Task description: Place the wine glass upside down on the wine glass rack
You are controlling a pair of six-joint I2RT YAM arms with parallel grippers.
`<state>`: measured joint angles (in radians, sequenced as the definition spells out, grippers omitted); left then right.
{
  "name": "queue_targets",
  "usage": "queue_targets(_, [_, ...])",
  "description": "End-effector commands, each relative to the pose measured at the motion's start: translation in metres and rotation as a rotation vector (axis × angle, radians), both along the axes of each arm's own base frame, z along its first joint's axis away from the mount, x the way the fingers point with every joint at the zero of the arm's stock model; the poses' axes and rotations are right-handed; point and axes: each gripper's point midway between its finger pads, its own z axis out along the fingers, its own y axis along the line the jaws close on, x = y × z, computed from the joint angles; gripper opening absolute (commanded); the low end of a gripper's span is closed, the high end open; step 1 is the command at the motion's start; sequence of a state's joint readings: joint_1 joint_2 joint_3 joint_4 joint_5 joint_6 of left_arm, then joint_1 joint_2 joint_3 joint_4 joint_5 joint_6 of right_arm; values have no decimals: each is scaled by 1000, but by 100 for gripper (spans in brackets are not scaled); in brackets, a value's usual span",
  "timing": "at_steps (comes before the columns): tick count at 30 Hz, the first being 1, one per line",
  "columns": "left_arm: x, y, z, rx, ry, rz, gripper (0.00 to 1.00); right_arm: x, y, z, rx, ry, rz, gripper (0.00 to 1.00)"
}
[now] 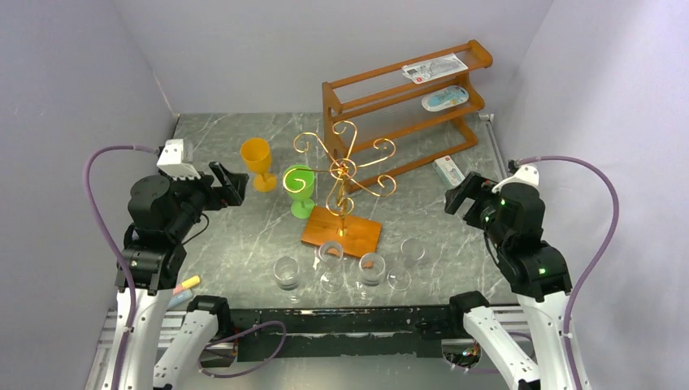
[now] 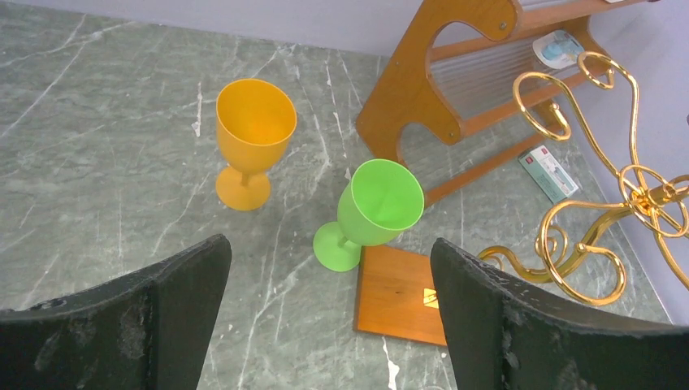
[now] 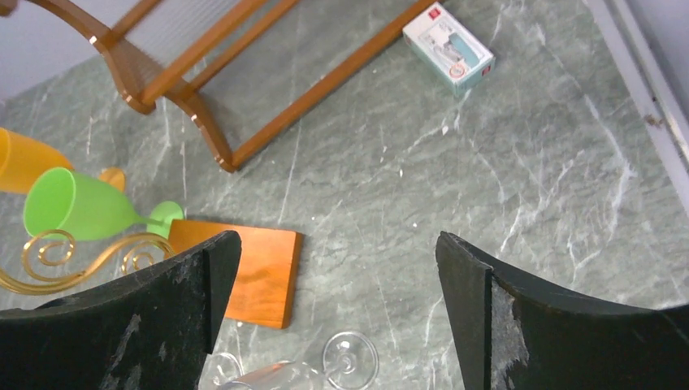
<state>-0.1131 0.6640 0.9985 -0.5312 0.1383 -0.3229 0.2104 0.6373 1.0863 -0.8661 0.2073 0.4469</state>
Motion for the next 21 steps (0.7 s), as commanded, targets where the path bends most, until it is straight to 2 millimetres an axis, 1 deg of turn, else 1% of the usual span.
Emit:
queue_targets(1, [-14,-3,3,3,17,-29,97,-1,7,-21,-1,44,45,96])
queue_targets(4, [-22,3,3,20,24,-6,97,1,10,-32,2,81,52,96])
queue_targets(7, [-30,3,3,18,18,-10,97,3,13,-37,-1,102,71,96])
queue_targets(10, [-39,-1,4,10,11,-37,97,3,18,-35,11,94,95,96])
queue_targets(15, [-50,-8,-2,-16,11,-75,97,3,26,-29,45,56,135,97])
queue_targets(18, [-52,-3,-6,-23,16,-44,97,-2,47,-28,71,37,265,96])
queue_targets(19, [-54,-4,-7,-7,9,-58,97,-5,55,-28,78,34,321,95])
queue_targets(21, [-56,-8,-7,3,-24,-85,97,-13,64,-29,90,40,384,93])
